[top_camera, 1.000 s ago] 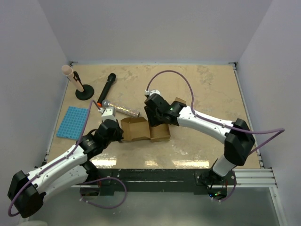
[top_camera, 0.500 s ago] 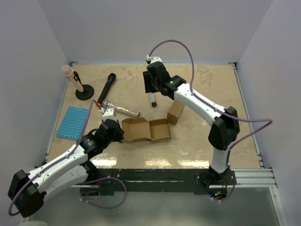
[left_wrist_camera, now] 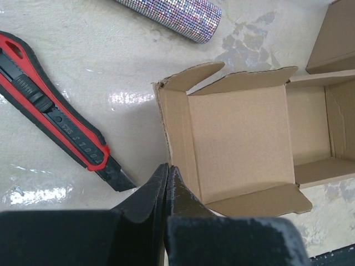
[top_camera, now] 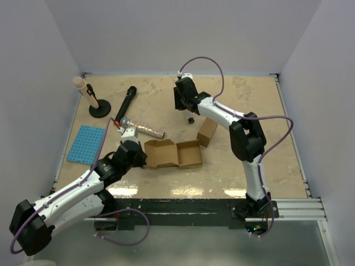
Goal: Unpack the express box
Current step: Place the product at the center of the board, then move the express box to the center of the board.
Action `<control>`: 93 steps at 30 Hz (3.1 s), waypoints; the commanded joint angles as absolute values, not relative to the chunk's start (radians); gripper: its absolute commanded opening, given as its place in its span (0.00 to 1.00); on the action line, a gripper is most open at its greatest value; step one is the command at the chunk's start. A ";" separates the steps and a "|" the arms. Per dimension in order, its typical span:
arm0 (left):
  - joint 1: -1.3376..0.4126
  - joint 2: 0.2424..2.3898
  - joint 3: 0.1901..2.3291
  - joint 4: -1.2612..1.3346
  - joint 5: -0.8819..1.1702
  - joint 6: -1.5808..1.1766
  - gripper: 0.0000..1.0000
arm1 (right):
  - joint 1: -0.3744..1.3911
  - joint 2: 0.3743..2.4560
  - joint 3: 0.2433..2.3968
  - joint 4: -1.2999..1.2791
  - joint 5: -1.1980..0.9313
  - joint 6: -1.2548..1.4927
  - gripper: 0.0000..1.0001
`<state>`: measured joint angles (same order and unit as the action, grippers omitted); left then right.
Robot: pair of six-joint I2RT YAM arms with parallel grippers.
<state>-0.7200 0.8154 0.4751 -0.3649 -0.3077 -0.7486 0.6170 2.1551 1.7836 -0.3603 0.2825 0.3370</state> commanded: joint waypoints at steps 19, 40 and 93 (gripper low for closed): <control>-0.719 0.897 0.445 -0.273 -0.287 -0.749 0.00 | 0.615 2.105 1.342 0.620 0.347 0.180 0.02; -0.719 0.876 0.456 -0.273 -0.291 -0.736 0.00 | 0.615 2.198 1.470 0.167 0.222 0.253 0.22; -0.721 0.832 0.604 -0.259 -0.336 -0.715 0.00 | 0.646 1.149 0.970 0.103 0.221 0.357 0.91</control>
<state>-0.7204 0.8436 0.5945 -0.2943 -0.2859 -0.7132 0.6434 1.2224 1.0008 0.1329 0.2409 0.3737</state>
